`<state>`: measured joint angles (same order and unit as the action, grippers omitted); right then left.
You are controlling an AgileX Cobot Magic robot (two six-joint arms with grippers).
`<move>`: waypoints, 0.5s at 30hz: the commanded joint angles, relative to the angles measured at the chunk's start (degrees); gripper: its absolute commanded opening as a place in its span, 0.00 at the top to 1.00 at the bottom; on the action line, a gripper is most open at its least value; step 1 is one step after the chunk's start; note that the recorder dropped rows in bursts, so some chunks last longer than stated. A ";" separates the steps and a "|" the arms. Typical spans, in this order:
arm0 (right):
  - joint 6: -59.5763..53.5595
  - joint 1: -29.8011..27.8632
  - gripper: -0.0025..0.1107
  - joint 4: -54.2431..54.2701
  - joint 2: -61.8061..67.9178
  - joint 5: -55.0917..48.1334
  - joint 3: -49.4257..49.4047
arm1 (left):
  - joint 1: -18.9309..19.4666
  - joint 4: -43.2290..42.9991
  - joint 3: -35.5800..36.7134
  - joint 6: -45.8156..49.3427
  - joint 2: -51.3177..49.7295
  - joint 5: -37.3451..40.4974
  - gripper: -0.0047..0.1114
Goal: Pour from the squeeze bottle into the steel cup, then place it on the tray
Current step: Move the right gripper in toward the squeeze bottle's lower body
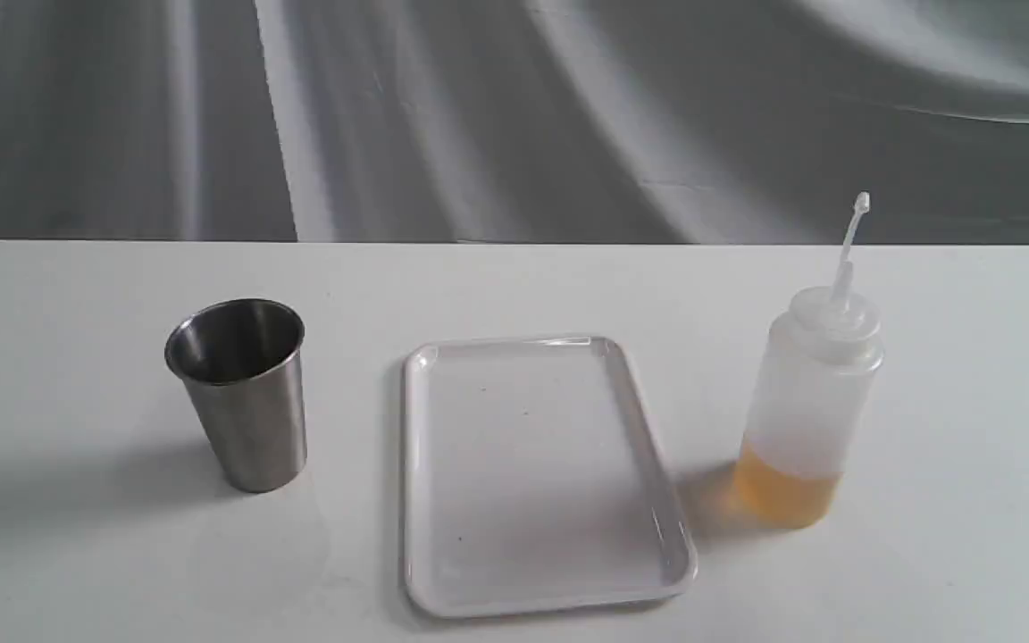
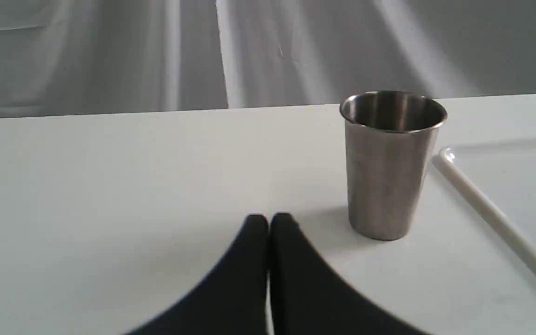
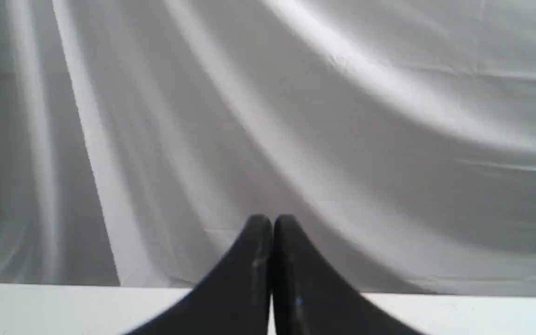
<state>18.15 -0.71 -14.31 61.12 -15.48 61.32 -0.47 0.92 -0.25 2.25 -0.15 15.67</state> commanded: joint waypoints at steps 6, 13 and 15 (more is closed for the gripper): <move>0.13 0.26 0.98 1.56 -0.34 13.87 -12.48 | -0.36 0.04 0.25 -0.26 0.15 -0.43 0.96; 0.13 0.26 0.98 1.56 -0.23 36.62 -26.80 | -0.36 0.04 0.25 -0.15 0.15 -0.43 0.96; 0.13 0.26 0.98 1.56 -0.23 40.88 -29.62 | -0.36 0.04 0.25 -0.15 0.15 -0.43 0.96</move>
<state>18.15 -0.71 -12.93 61.02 19.96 33.50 -0.47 0.92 -0.25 2.25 -0.15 15.67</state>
